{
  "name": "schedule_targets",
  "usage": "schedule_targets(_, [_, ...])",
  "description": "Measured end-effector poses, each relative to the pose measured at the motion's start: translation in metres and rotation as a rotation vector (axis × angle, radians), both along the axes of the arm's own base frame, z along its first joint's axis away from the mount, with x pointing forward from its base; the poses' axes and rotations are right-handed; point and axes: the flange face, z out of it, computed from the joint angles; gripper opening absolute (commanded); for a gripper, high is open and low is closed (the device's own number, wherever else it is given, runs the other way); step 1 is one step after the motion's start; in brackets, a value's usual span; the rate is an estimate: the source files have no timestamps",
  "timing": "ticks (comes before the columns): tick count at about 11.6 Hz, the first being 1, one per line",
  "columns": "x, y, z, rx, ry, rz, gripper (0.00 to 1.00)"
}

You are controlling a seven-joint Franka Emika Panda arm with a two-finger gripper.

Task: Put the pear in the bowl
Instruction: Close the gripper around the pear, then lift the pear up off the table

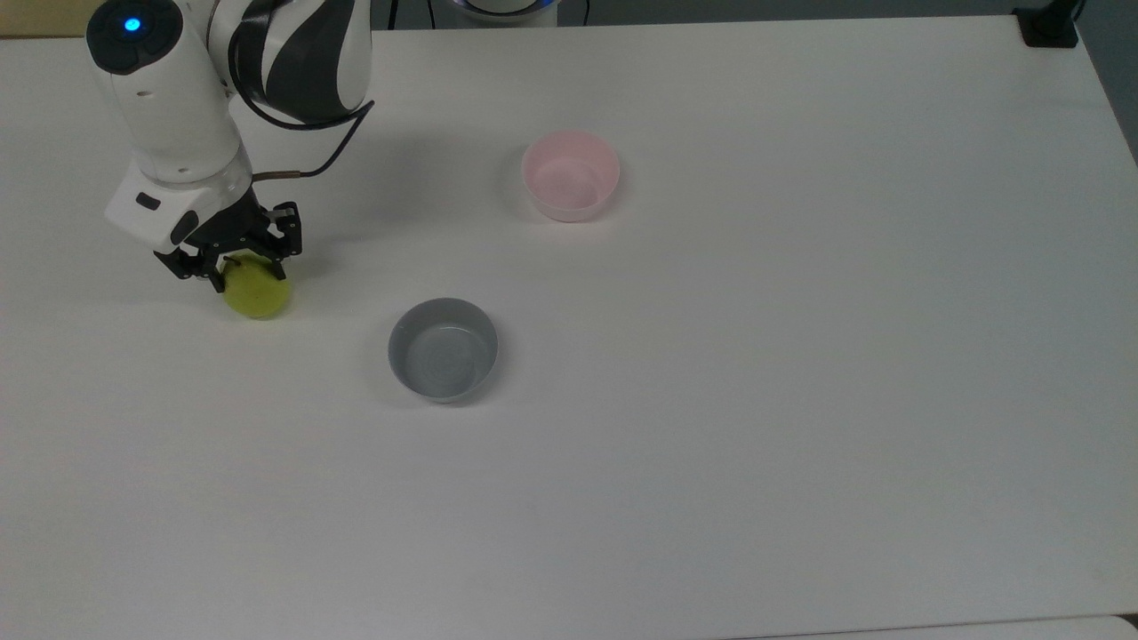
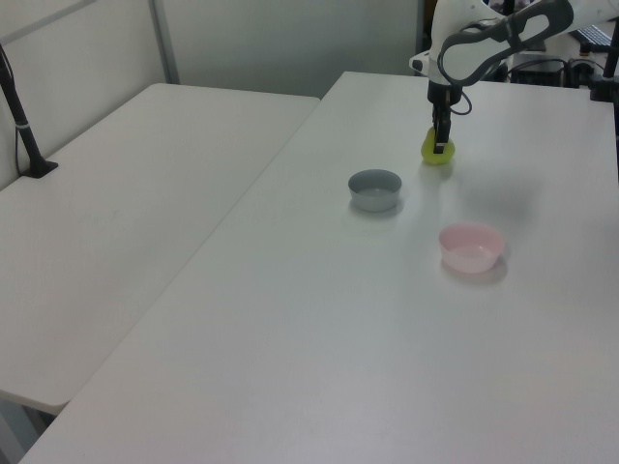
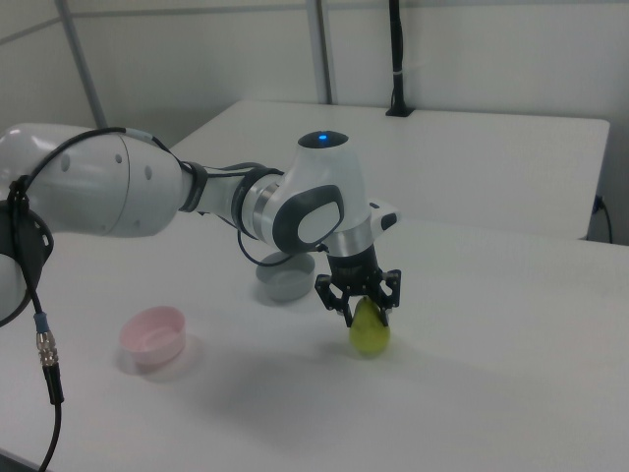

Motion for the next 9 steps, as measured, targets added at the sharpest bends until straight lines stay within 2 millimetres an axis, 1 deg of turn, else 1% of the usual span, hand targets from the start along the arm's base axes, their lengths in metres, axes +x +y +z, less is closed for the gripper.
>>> schedule_targets(4, [0.0, 0.0, 0.001, 0.0, -0.002, 0.0, 0.0])
schedule_targets(5, [-0.001, 0.0, 0.005, 0.001, 0.001, -0.002, 0.0])
schedule_targets(6, [-0.004, 0.0, 0.015, 0.006, 0.014, -0.004, 0.0])
schedule_targets(7, [-0.008, 0.001, 0.034, 0.012, 0.023, -0.007, 0.0])
schedule_targets(9, [-0.02, 0.007, 0.09, 0.023, 0.032, -0.011, 0.0])
